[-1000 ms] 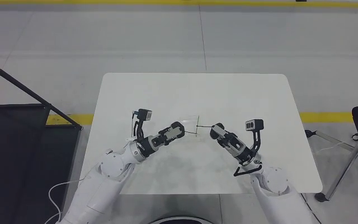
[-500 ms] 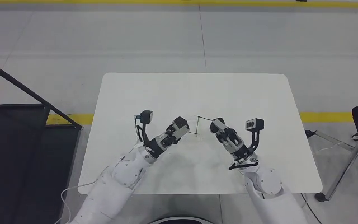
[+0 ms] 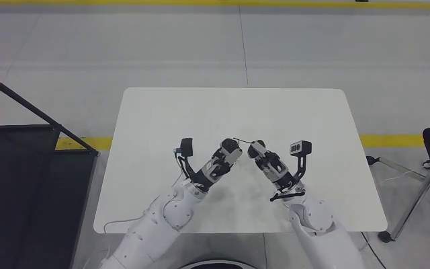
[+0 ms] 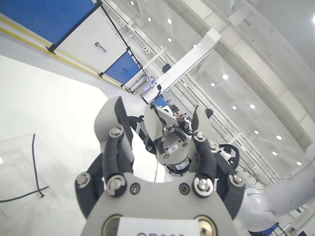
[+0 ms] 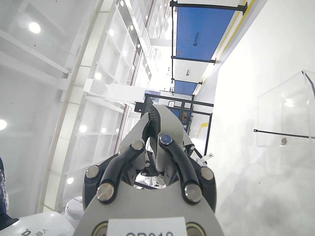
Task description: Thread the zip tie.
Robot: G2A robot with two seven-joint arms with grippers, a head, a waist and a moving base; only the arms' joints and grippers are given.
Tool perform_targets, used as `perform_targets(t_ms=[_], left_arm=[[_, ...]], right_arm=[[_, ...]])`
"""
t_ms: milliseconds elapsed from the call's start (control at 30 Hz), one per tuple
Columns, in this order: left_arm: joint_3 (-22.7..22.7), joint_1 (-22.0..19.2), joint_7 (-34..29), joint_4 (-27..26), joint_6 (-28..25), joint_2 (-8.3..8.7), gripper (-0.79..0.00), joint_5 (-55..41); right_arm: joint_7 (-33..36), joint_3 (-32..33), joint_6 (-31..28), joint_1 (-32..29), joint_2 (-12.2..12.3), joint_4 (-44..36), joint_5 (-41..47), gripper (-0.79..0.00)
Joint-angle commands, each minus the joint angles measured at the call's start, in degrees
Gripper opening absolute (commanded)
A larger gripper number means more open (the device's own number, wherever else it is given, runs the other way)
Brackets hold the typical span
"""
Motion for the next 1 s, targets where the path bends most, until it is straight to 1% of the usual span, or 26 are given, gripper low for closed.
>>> perform_targets(t_ms=[0, 167, 367, 600, 800, 967], left_arm=[[0.45, -0.45, 1.82, 1.03, 0.23, -0.49, -0.376, 1.01], [0.95, -1.16, 4.06, 2.66, -0.12, -1.36, -0.419, 2.22], [0.89, -1.59, 5.72, 3.87, -0.84, -2.15, -0.453, 2.93], [0.76, -1.99, 5.03, 4.87, -1.24, -2.87, -0.477, 2.37], [0.17, -2.01, 4.80, 5.16, -1.60, -3.34, -0.526, 2.16], [-0.23, -1.86, 4.39, 5.26, -1.71, -3.70, -0.536, 2.06]], right_arm=[[0.13, 0.04, -0.03, 0.09, -0.06, 0.17, 0.00, -0.785], [0.11, 0.05, 0.07, 0.38, -0.23, 0.57, -0.28, -0.785], [0.42, -0.14, 0.31, 0.67, -0.43, 0.85, -0.72, -0.785], [0.73, -0.31, 0.50, 0.99, -0.66, 1.17, -1.03, -0.785], [0.95, -0.21, 0.62, 1.02, -0.79, 1.22, -1.34, -0.785], [1.13, -0.20, 0.86, 1.07, -0.91, 1.27, -1.59, -0.785]])
